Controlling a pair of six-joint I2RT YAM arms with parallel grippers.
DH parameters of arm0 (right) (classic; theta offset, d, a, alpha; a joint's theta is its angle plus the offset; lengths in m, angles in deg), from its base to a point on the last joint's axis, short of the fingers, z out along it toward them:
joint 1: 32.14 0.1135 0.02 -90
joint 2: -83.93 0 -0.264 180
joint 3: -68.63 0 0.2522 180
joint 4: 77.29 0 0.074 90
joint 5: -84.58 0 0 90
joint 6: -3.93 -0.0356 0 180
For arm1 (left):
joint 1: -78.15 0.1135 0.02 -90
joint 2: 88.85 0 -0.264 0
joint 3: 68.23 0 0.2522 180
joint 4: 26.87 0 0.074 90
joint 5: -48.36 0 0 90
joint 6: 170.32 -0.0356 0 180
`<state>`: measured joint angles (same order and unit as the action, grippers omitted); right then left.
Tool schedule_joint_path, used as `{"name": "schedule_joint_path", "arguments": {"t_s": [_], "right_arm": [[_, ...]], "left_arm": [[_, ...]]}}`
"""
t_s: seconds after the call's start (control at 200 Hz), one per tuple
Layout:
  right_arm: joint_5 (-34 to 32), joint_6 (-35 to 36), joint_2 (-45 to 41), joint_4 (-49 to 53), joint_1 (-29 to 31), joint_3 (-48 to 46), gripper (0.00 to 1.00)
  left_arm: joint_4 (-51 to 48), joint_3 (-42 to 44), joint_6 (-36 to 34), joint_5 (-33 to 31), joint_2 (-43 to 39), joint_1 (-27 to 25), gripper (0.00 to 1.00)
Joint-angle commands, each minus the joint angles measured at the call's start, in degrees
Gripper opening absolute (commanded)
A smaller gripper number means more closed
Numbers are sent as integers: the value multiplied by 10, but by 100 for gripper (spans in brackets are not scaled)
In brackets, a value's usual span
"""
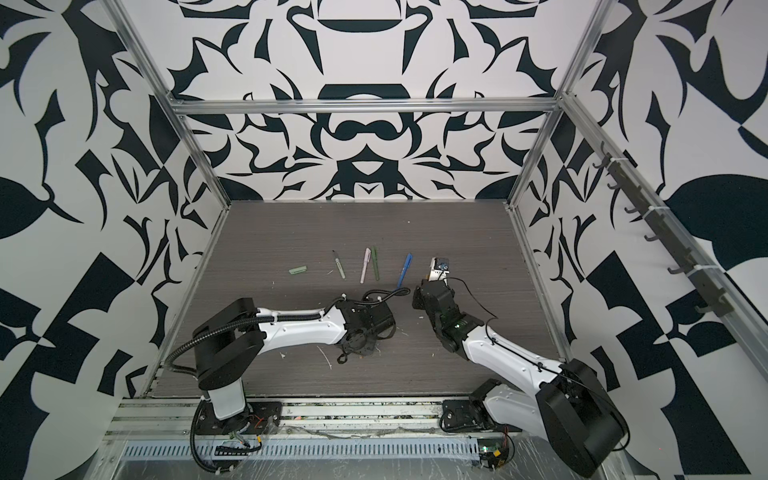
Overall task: Insert the pens into the pen caps
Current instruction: 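Lift the orange-brown cap with the right gripper while the left grasps the orange-brown pen, then raise the orange-brown pen upright with the left gripper, nib pointing up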
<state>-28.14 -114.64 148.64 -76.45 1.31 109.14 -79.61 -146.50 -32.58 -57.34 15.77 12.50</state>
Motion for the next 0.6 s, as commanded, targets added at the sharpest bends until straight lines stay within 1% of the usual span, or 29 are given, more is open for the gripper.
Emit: {"name": "schedule_joint_path", "arguments": {"t_s": [0.0, 0.165, 0.26, 0.34, 0.4, 0.5, 0.59], "right_arm": [[0, -3, 0, -16, 0, 6, 6], [1, -4, 1, -16, -1, 7, 5], [1, -4, 1, -16, 0, 6, 5], [1, -4, 0, -16, 0, 6, 5], [1, -4, -2, -16, 0, 6, 5], [3, -4, -1, -16, 0, 6, 5], [4, -4, -1, -16, 0, 7, 5]], "left_arm": [[-51, 42, -7, -6, -5, -1, 24], [-47, 64, -44, -11, -32, -1, 20], [-54, 68, -64, -20, -42, -1, 21], [-70, 65, -66, -30, -42, 2, 25], [-73, 65, -67, -24, -42, 6, 27], [-60, 68, -77, -3, -44, 14, 36], [-55, 63, -88, 21, -39, 24, 39]]}}
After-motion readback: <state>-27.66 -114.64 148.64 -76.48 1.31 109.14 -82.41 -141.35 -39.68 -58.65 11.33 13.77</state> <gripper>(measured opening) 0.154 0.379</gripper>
